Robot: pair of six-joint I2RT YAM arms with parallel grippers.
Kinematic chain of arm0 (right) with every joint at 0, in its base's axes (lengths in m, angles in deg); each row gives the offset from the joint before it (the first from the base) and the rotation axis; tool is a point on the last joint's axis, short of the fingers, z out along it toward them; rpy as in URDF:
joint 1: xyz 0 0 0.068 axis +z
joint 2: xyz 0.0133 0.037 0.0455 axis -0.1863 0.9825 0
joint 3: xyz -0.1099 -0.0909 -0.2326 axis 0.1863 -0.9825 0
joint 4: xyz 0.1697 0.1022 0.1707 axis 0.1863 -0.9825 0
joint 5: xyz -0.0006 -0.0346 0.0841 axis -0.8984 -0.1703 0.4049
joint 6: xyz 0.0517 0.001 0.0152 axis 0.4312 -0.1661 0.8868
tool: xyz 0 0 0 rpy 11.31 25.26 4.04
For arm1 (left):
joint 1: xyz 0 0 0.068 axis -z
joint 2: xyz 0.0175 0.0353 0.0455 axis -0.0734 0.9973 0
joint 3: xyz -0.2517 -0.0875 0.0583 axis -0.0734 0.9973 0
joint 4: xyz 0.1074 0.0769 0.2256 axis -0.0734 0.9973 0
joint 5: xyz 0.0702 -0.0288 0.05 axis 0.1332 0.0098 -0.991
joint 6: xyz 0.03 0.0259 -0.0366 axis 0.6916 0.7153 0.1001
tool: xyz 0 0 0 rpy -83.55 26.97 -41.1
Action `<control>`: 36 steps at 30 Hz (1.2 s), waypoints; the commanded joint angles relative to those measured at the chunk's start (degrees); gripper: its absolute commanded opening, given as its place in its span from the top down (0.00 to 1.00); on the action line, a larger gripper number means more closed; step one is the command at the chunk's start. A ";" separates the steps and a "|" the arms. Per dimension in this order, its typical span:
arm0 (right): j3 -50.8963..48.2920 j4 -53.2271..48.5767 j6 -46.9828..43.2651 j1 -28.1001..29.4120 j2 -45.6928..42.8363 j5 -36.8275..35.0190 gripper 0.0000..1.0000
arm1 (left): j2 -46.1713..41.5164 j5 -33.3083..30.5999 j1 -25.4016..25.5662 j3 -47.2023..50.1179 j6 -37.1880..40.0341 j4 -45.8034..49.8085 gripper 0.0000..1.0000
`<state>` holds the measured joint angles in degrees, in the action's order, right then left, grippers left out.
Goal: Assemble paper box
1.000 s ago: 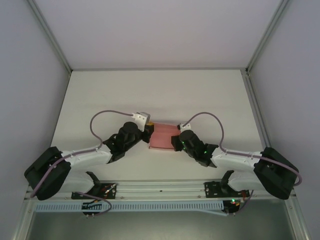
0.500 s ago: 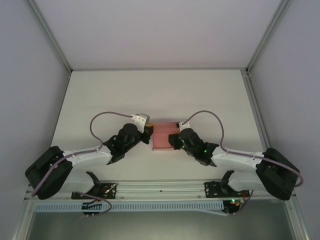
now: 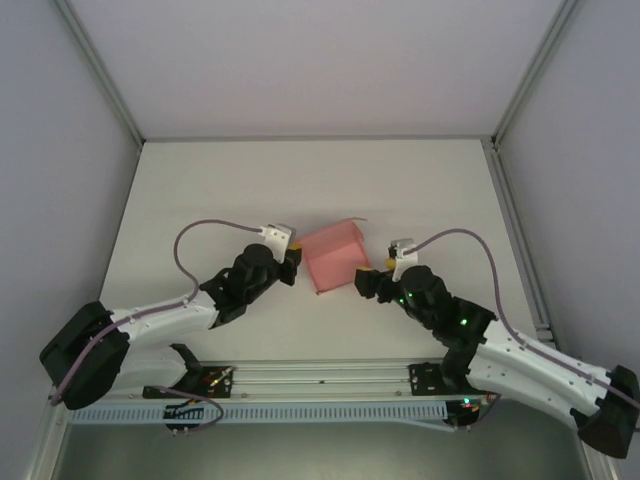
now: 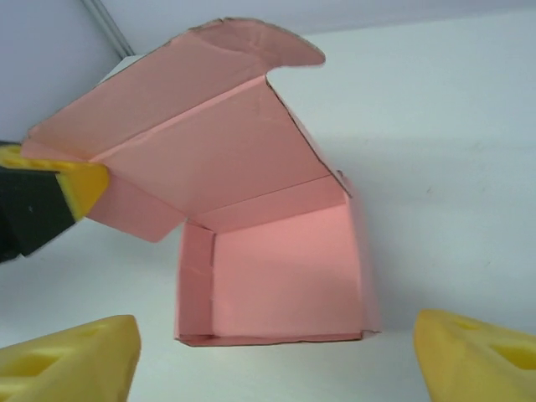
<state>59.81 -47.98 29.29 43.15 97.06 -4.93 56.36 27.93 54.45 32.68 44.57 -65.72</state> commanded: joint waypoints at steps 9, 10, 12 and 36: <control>21.54 -12.36 -24.97 -14.39 17.75 9.49 0.00 | -1.14 1.03 -0.70 -4.76 17.08 2.61 0.99; 22.67 -12.60 -25.10 -17.29 19.40 13.39 0.00 | -1.27 1.52 -1.08 -4.67 17.30 2.82 0.99; 24.06 -11.98 -26.48 -21.69 22.57 22.30 0.01 | -1.23 2.43 -1.88 -4.53 17.04 2.93 0.99; 35.64 -8.47 -28.29 -22.89 47.31 32.63 0.99 | 5.12 5.25 -8.28 -11.63 13.32 6.75 1.00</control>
<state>93.82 -56.90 -1.74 19.94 143.38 23.31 59.66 34.23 47.26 24.83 61.11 -59.58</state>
